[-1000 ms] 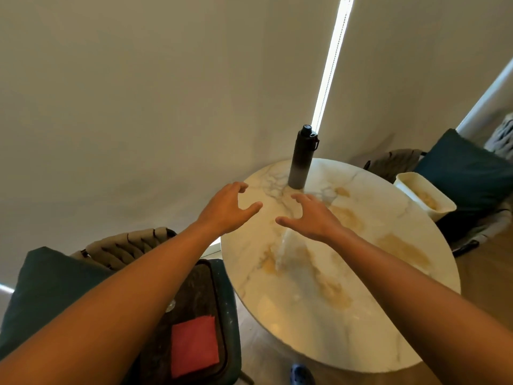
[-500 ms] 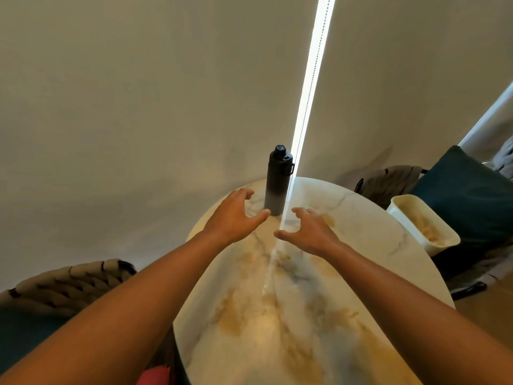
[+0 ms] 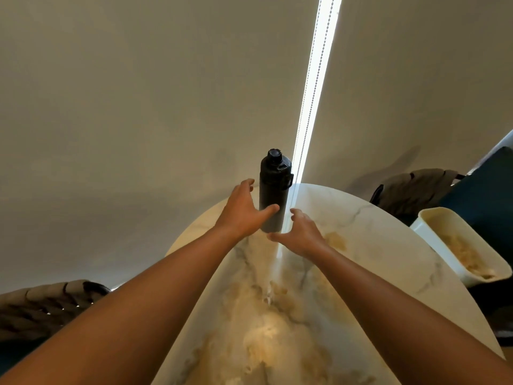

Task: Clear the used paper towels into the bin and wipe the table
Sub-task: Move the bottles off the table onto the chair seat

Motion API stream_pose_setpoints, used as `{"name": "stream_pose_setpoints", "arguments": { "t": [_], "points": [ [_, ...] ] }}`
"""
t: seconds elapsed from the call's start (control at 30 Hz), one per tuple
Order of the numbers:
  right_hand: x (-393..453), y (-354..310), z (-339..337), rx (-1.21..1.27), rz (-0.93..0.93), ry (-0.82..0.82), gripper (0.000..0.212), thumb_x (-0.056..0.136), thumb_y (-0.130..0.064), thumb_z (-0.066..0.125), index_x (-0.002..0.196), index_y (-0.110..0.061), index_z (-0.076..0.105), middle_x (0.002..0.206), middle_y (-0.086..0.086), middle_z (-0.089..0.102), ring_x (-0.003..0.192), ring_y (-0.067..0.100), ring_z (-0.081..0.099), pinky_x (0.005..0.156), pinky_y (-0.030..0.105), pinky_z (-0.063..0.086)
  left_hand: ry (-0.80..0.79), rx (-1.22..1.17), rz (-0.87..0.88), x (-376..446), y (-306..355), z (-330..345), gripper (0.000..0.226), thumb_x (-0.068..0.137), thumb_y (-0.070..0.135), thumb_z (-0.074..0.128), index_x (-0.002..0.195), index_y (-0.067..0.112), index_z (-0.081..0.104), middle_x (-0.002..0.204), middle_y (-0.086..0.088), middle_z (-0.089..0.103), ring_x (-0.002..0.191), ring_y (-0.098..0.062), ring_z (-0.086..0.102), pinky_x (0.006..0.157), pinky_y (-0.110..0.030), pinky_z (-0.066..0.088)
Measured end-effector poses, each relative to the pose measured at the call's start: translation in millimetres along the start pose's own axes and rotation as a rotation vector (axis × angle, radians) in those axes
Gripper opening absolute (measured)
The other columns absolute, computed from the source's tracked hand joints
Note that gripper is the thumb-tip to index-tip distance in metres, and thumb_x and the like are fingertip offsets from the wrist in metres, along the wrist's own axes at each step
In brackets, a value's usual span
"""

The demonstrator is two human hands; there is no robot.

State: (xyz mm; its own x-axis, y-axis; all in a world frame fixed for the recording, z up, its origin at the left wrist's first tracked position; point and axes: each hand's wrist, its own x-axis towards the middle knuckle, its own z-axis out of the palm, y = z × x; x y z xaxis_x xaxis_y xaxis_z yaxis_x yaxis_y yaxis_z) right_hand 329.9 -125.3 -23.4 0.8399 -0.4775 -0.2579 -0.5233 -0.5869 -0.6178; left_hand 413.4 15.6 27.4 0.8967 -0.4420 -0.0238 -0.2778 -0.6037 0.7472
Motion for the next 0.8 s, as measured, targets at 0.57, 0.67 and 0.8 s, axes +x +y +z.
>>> {"name": "stream_pose_setpoints", "arguments": {
  "t": [0.57, 0.67, 0.8],
  "points": [
    [67.9, 3.4, 33.0, 0.309, -0.015, 0.055, 0.065, 0.067, -0.033, 0.088, 0.121, -0.024, 0.053, 0.107, -0.002, 0.066, 0.098, 0.021, 0.064, 0.084, 0.041, 0.058, -0.093, -0.045, 0.075, 61.2, -9.8, 13.0, 0.078, 0.065, 0.042, 0.09, 0.13, 0.02, 0.052, 0.121, 0.005, 0.064, 0.103, -0.015, 0.062, 0.085, -0.027, 0.05],
    [69.2, 6.2, 36.4, 0.302, -0.042, 0.096, 0.07, 0.066, -0.035, 0.09, 0.126, -0.025, 0.054, 0.11, -0.003, 0.067, 0.098, 0.02, 0.063, 0.084, 0.035, 0.056, -0.084, -0.05, 0.073, 65.1, -11.5, 12.8, 0.078, 0.062, 0.044, 0.091, 0.127, 0.023, 0.054, 0.119, 0.007, 0.065, 0.102, -0.014, 0.063, 0.083, -0.024, 0.049],
    [71.8, 11.3, 33.9, 0.292, -0.061, 0.113, 0.069, 0.065, -0.035, 0.091, 0.125, -0.026, 0.057, 0.109, -0.004, 0.068, 0.097, 0.018, 0.063, 0.08, 0.029, 0.051, -0.064, -0.032, 0.092, 66.0, -10.3, 13.6, 0.076, 0.061, 0.044, 0.091, 0.125, 0.024, 0.054, 0.114, 0.008, 0.065, 0.099, -0.014, 0.063, 0.081, -0.024, 0.05]
  ]
}}
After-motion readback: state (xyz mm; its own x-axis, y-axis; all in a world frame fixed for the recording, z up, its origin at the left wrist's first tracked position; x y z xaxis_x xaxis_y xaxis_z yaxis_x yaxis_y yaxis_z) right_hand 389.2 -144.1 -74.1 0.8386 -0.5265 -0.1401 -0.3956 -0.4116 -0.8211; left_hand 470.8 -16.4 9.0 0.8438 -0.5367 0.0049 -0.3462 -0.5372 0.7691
